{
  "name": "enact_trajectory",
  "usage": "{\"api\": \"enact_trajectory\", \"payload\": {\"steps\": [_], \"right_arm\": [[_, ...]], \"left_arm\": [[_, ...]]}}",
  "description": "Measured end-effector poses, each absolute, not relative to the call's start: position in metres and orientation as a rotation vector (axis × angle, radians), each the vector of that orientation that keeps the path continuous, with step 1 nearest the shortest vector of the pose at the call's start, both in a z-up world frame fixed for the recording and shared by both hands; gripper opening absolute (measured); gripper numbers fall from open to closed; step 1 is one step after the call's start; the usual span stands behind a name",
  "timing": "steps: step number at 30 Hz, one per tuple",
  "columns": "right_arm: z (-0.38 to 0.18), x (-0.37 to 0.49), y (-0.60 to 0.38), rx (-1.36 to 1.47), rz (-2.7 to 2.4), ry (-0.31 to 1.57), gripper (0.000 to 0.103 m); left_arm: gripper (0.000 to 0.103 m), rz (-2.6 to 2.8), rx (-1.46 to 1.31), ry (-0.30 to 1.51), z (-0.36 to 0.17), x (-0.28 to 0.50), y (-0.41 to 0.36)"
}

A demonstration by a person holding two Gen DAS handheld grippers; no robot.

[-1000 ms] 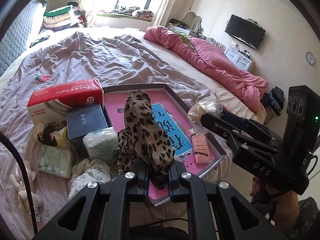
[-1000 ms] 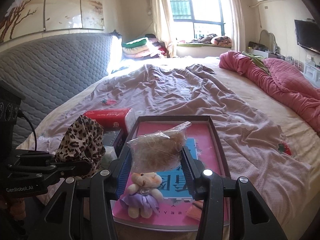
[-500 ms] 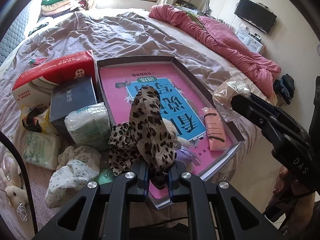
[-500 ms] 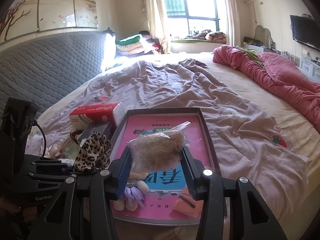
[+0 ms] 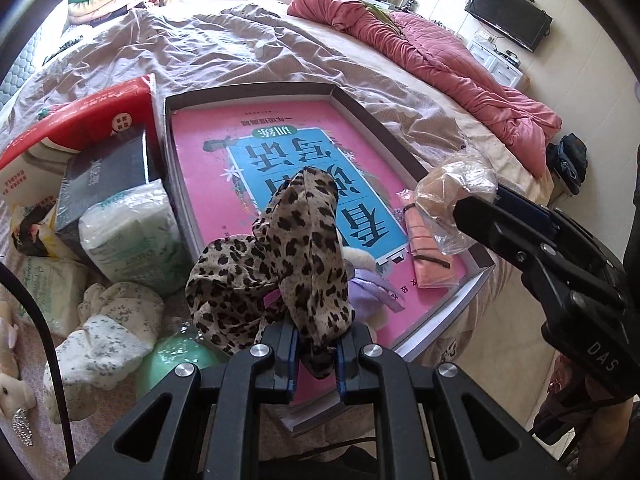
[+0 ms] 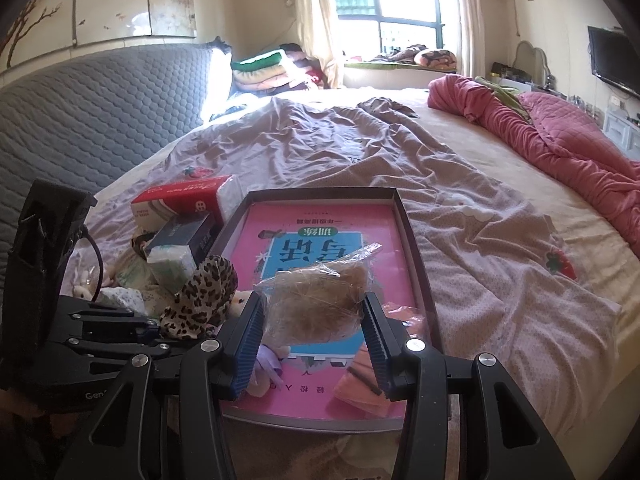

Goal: Organize soft objects
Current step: 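Lower the leopard cloth and clear bag onto the tray and open both grippers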

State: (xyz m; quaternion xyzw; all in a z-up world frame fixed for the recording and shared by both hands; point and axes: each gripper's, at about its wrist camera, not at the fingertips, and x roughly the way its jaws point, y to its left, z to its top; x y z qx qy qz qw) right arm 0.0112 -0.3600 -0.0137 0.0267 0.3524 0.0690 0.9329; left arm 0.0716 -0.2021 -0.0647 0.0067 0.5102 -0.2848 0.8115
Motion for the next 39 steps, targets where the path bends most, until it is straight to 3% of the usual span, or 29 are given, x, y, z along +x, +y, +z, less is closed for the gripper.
{"api": "enact_trajectory", "payload": {"steps": [23, 39], "right_arm": [[-0.044, 0.022, -0.351, -0.08, 0.081, 0.886, 0.05], [-0.053, 0.027, -0.339, -0.102, 0.088, 0.897, 0.05]], "left_arm": [[0.014, -0.714, -0.022, 1.125, -0.071, 0.068, -0.198], [0.015, -0.685, -0.056, 1.108, -0.067, 0.071, -0.189]]}}
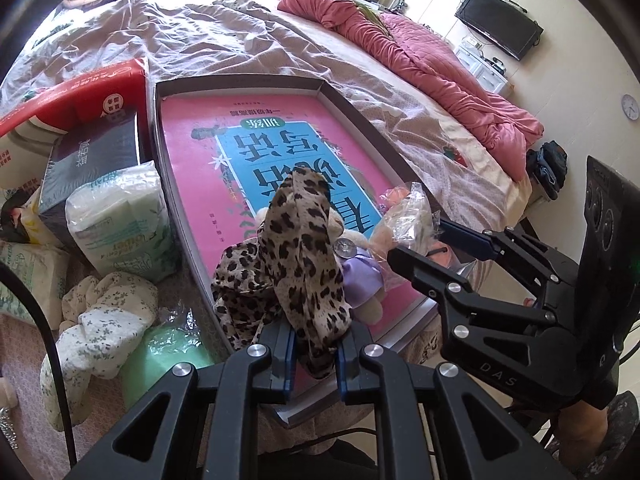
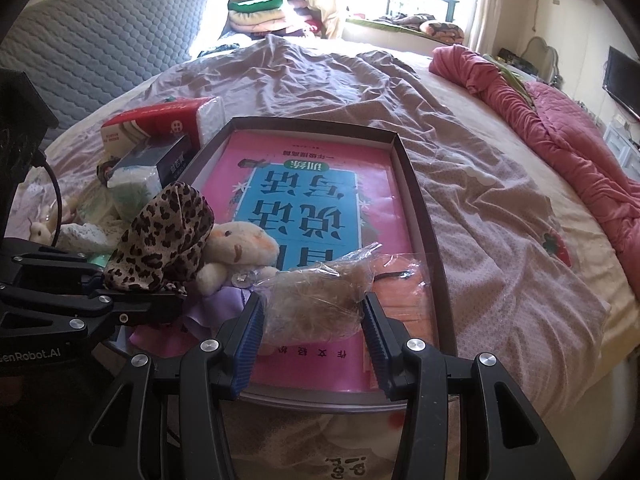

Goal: Organize soft objects
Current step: 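Lower the leopard cloth and clear bag onto the tray and open both grippers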

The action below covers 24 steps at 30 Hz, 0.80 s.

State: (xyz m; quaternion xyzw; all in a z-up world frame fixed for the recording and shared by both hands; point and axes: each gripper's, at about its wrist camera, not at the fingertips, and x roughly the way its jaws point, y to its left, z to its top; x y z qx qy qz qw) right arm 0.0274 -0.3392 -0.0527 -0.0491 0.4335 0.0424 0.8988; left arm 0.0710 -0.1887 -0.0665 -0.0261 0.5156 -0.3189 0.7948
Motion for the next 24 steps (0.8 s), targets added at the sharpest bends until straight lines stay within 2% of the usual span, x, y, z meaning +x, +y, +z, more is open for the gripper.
{"api": "enact_trajectory", "payload": {"steps": [8, 20, 24], "right_arm": [[-0.054, 0.03, -0.338, -0.09, 0.096, 0.888, 0.051], [-0.053, 0.023, -0.357, -0.031, 0.047, 0.895, 0.055], [-0.056, 0.019, -0.359, -0.036, 0.025, 0.916, 0.055]], "left_arm": [[0.021, -0.678, -0.064, 1.118, -0.068, 0.072, -0.188], [0.05, -0.669, -0.035, 1.083, -0.061, 0.068, -0.191], [0.054, -0.67, -0.035, 1.069, -0.056, 0.067, -0.189]]}}
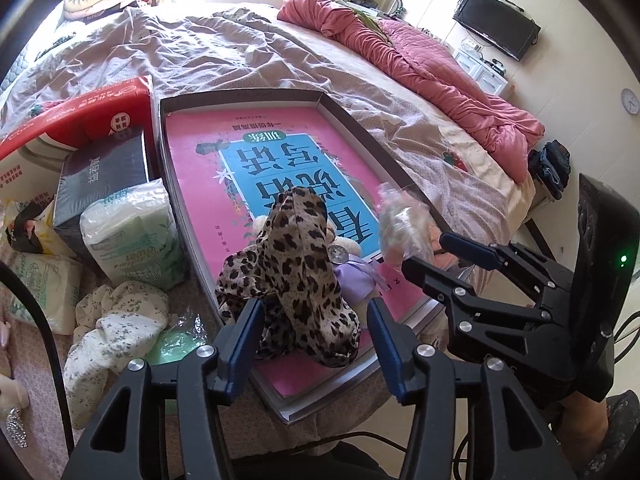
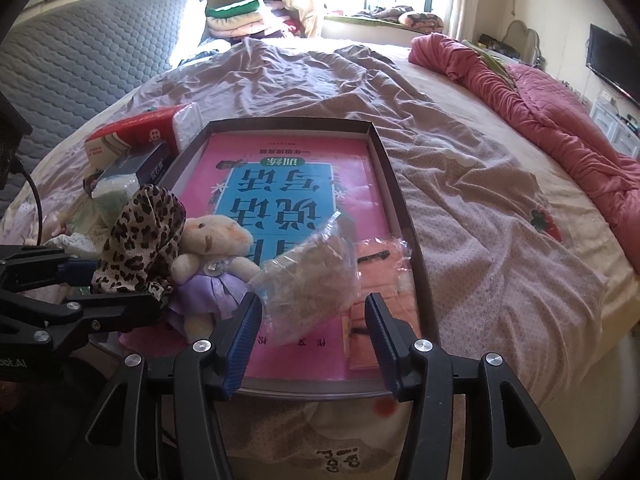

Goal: Organize soft objects
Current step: 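Lower the leopard cloth and clear bag onto the tray and open both grippers, then withdraw both grippers from the tray back toward the pile of soft items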

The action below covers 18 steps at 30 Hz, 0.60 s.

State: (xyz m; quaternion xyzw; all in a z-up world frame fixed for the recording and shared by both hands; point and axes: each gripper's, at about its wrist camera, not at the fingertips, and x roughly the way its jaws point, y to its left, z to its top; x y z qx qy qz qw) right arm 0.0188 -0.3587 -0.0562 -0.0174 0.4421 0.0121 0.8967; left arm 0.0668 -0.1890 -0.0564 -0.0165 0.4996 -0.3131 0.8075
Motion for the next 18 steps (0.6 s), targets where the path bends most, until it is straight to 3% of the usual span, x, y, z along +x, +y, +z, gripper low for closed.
{"api": "enact_trajectory", "payload": {"steps": [8, 18], "right_arm": [[-0.051, 0.014, -0.359, -0.036, 0.005, 0.921, 0.061], [-0.034, 0.012, -0.352, -0.051, -0.018, 0.882, 0.065]], "left_arm": [[0.061, -0.686, -0.041, 1.04, -0.046, 0.062, -0.185], [0.061, -0.695, -0.06, 1.017, -0.037, 0.058, -0.175]]}}
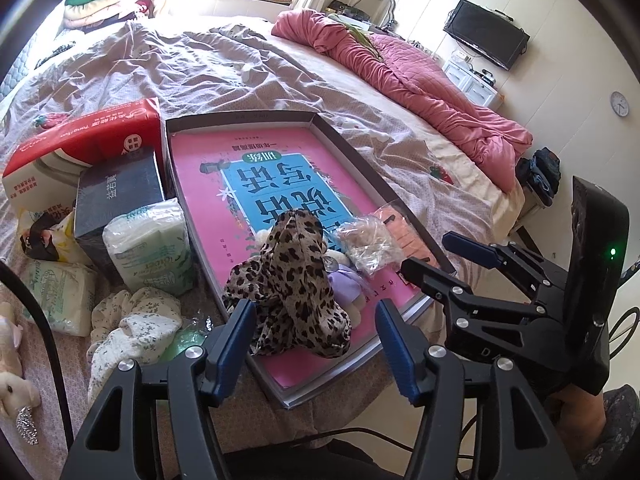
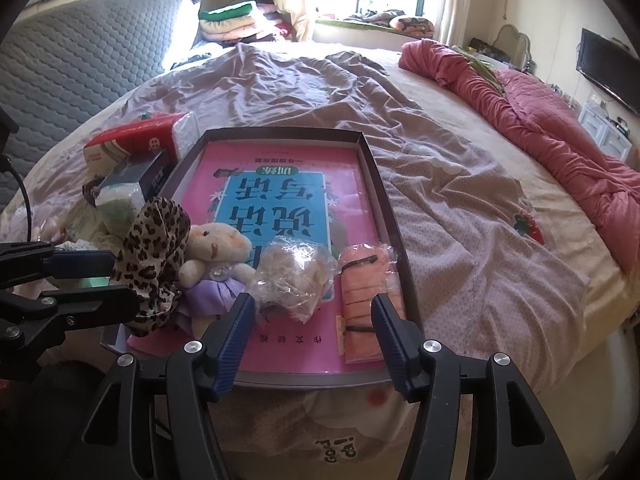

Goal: Organize soft objects
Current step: 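Withdraw both grippers from the tray back toward the pile of soft items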

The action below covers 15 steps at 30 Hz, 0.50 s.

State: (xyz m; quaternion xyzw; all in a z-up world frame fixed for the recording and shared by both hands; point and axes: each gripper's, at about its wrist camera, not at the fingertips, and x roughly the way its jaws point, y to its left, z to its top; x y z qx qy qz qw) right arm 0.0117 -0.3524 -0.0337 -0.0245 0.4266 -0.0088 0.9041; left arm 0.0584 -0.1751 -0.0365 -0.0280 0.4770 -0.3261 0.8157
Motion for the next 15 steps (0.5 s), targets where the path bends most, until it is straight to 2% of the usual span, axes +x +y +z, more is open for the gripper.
{"api": "enact_trajectory", "payload": {"steps": [8, 15], "right_arm": [[-0.021, 0.011, -0.349, -0.064, -0.035, 0.86, 0.066], [-0.014, 0.01, -0.348, -0.046, -0.048, 0.846, 0.068]], "left_arm": [[0.062, -0.685, -0.075, 0.98, -0.023, 0.054, -0.165], [0.068, -0.661, -0.094, 0.964, -0.015, 0.055, -0.154]]}}
